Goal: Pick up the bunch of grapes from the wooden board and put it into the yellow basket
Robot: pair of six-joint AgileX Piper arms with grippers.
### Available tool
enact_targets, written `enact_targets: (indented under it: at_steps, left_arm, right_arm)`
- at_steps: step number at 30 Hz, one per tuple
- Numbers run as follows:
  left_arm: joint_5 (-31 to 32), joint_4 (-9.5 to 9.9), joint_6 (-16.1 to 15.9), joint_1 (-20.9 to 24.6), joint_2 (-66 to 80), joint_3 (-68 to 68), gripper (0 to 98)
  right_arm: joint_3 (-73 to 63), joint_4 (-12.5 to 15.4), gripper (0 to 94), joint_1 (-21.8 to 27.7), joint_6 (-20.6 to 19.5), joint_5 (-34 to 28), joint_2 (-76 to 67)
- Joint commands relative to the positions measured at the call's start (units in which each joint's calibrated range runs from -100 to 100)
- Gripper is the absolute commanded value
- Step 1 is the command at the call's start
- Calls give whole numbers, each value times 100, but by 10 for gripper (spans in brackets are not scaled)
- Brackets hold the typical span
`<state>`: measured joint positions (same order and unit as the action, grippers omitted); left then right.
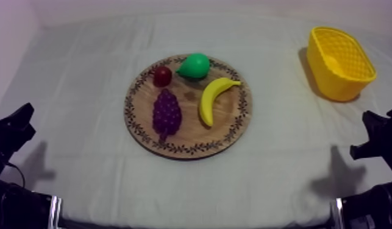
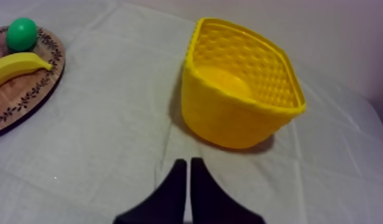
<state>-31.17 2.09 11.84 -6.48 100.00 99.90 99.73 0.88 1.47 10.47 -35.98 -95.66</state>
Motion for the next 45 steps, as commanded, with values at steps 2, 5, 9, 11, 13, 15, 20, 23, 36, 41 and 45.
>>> enact_targets:
  at_steps: [2, 5, 9, 11, 13, 15, 20, 23, 36, 41, 45]
  left_arm:
    - [5, 4, 0, 0, 0, -2, 1]
    - [5, 4, 0, 0, 0, -2, 1]
    - [5, 4, 0, 0, 0, -2, 1]
    - [5, 4, 0, 0, 0, -2, 1]
    - [5, 4, 0, 0, 0, -2, 1]
    - [5, 4, 0, 0, 0, -2, 1]
    - [5, 4, 0, 0, 0, -2, 1]
    - [5, 4, 0, 0, 0, -2, 1]
    - [5, 4, 0, 0, 0, -2, 1]
    - [5, 4, 0, 0, 0, -2, 1]
    - [5, 4, 0, 0, 0, -2, 1]
  right_arm:
    - [4, -2, 2, -1, 1, 1, -1]
    - [4, -2, 2, -1, 1, 1, -1]
    - [4, -2, 2, -1, 1, 1, -1]
    - [4, -2, 2, -1, 1, 1, -1]
    - [4, -2, 2, -1, 1, 1, -1]
    - [4, -2, 2, -1, 1, 1, -1]
    - [4, -2, 2, -1, 1, 1, -1]
    - [4, -2, 2, -1, 1, 1, -1]
    - [4, -2, 6, -1, 8, -121, -1]
    - [4, -2, 6, -24, -107, -139, -1]
    - [4, -2, 6, -81, -122, -143, -1]
